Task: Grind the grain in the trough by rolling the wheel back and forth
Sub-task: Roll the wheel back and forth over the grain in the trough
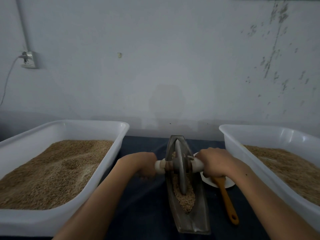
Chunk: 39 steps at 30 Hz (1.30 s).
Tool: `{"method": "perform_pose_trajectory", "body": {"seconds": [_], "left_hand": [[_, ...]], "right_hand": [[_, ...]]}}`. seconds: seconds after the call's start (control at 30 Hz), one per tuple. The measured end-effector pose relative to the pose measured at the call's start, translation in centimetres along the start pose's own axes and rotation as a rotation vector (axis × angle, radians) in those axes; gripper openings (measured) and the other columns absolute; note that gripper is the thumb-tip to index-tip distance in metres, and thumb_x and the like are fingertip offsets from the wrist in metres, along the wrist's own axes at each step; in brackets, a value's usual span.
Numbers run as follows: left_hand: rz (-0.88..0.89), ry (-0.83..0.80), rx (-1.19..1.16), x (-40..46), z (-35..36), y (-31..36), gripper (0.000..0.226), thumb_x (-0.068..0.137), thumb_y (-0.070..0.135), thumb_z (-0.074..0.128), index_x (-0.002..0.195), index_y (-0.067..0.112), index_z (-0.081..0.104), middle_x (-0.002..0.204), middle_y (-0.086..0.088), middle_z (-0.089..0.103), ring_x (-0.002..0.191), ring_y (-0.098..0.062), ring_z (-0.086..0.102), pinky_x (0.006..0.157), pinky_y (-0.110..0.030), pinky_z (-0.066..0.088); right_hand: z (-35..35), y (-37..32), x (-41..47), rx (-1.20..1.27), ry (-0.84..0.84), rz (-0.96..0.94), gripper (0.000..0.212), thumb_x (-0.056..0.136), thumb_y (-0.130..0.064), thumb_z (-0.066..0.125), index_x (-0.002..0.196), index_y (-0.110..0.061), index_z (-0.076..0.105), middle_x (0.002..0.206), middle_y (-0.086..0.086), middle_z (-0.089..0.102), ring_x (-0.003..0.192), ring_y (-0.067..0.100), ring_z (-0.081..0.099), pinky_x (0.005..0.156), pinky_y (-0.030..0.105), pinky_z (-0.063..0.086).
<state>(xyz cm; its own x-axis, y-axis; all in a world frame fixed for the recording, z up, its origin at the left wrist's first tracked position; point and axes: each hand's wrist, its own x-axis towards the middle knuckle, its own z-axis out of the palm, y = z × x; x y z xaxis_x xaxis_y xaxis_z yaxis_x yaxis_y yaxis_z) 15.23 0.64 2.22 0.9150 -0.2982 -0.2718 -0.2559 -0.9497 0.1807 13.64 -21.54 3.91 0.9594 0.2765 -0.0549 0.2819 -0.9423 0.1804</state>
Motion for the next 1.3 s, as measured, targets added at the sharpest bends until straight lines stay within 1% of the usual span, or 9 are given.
{"method": "perform_pose_trajectory", "body": {"seconds": [0.17, 0.33, 0.47, 0.57, 0.73, 0.9, 1.1, 1.2, 1.3], "left_hand": [[0.029, 0.261, 0.112, 0.4, 0.4, 0.0, 0.018, 0.082, 0.022, 0.068, 0.080, 0.024, 0.049, 0.075, 0.008, 0.053, 0.074, -0.011, 0.054, 0.071, -0.027, 0.044], [0.036, 0.452, 0.160, 0.9, 1.1, -0.3, 0.013, 0.084, 0.025, 0.062, 0.095, 0.022, 0.056, 0.096, 0.001, 0.064, 0.077, -0.011, 0.051, 0.069, -0.028, 0.040], [0.007, 0.396, 0.160, 0.7, 0.8, -0.1, 0.020, 0.083, 0.024, 0.063, 0.103, 0.019, 0.059, 0.097, 0.001, 0.063, 0.081, -0.013, 0.055, 0.072, -0.028, 0.043], [-0.014, 0.292, 0.175, 0.2, 0.4, 0.4, 0.027, 0.082, 0.023, 0.066, 0.107, 0.017, 0.059, 0.097, -0.001, 0.062, 0.085, -0.016, 0.058, 0.079, -0.031, 0.049], [-0.011, 0.215, 0.189, -0.1, -0.1, 0.8, 0.034, 0.081, 0.027, 0.069, 0.112, 0.017, 0.058, 0.094, 0.000, 0.059, 0.083, -0.016, 0.055, 0.077, -0.030, 0.046], [-0.016, 0.287, 0.198, 0.1, 0.3, 0.7, 0.026, 0.080, 0.026, 0.067, 0.104, 0.017, 0.060, 0.087, 0.002, 0.059, 0.081, -0.017, 0.058, 0.075, -0.030, 0.049], [-0.009, 0.534, 0.197, 0.5, 1.2, 0.3, 0.014, 0.087, 0.027, 0.060, 0.098, 0.023, 0.054, 0.097, 0.002, 0.063, 0.080, -0.013, 0.053, 0.071, -0.028, 0.039], [-0.011, 0.543, 0.182, 0.6, 1.4, 0.2, 0.015, 0.087, 0.028, 0.060, 0.099, 0.024, 0.054, 0.097, 0.003, 0.063, 0.078, -0.011, 0.050, 0.071, -0.027, 0.039], [-0.019, 0.442, 0.186, 0.5, 0.9, 0.2, 0.020, 0.086, 0.027, 0.062, 0.103, 0.020, 0.057, 0.097, 0.001, 0.062, 0.083, -0.013, 0.056, 0.075, -0.028, 0.044]], "right_hand": [[0.8, -0.1, 0.2, 0.041, 0.150, 0.033, 0.025, 0.088, -0.016, 0.056, 0.111, -0.025, 0.058, 0.106, 0.001, 0.064, 0.094, 0.020, 0.061, 0.074, 0.030, 0.044], [1.3, -0.4, 0.5, 0.051, 0.288, 0.061, 0.019, 0.092, -0.016, 0.052, 0.108, -0.026, 0.055, 0.107, 0.000, 0.064, 0.099, 0.021, 0.061, 0.080, 0.031, 0.043], [1.1, -0.1, 0.4, 0.038, 0.236, 0.051, 0.020, 0.088, -0.015, 0.055, 0.105, -0.025, 0.056, 0.107, 0.001, 0.064, 0.099, 0.022, 0.060, 0.076, 0.032, 0.043], [0.6, 0.3, 0.2, 0.059, 0.067, 0.036, 0.028, 0.085, -0.018, 0.062, 0.112, -0.024, 0.057, 0.106, 0.001, 0.063, 0.095, 0.019, 0.060, 0.073, 0.029, 0.043], [0.3, 1.0, 0.2, 0.205, -0.150, 0.020, 0.035, 0.081, -0.019, 0.069, 0.114, -0.025, 0.058, 0.081, -0.011, 0.052, 0.081, 0.011, 0.054, 0.065, 0.023, 0.041], [0.7, 0.8, 0.4, 0.155, -0.048, 0.033, 0.029, 0.082, -0.019, 0.067, 0.109, -0.025, 0.059, 0.084, -0.009, 0.055, 0.081, 0.012, 0.056, 0.064, 0.025, 0.040], [1.6, -0.1, 0.6, 0.070, 0.299, 0.058, 0.021, 0.090, -0.016, 0.054, 0.106, -0.027, 0.055, 0.103, -0.001, 0.065, 0.095, 0.020, 0.061, 0.074, 0.030, 0.042], [1.5, -0.1, 0.7, 0.065, 0.294, 0.064, 0.021, 0.090, -0.016, 0.053, 0.107, -0.027, 0.055, 0.105, -0.001, 0.065, 0.097, 0.021, 0.061, 0.080, 0.032, 0.046], [1.1, 0.0, 0.6, 0.065, 0.206, 0.064, 0.024, 0.088, -0.015, 0.056, 0.109, -0.026, 0.058, 0.108, 0.001, 0.065, 0.099, 0.021, 0.061, 0.084, 0.035, 0.049]]}}
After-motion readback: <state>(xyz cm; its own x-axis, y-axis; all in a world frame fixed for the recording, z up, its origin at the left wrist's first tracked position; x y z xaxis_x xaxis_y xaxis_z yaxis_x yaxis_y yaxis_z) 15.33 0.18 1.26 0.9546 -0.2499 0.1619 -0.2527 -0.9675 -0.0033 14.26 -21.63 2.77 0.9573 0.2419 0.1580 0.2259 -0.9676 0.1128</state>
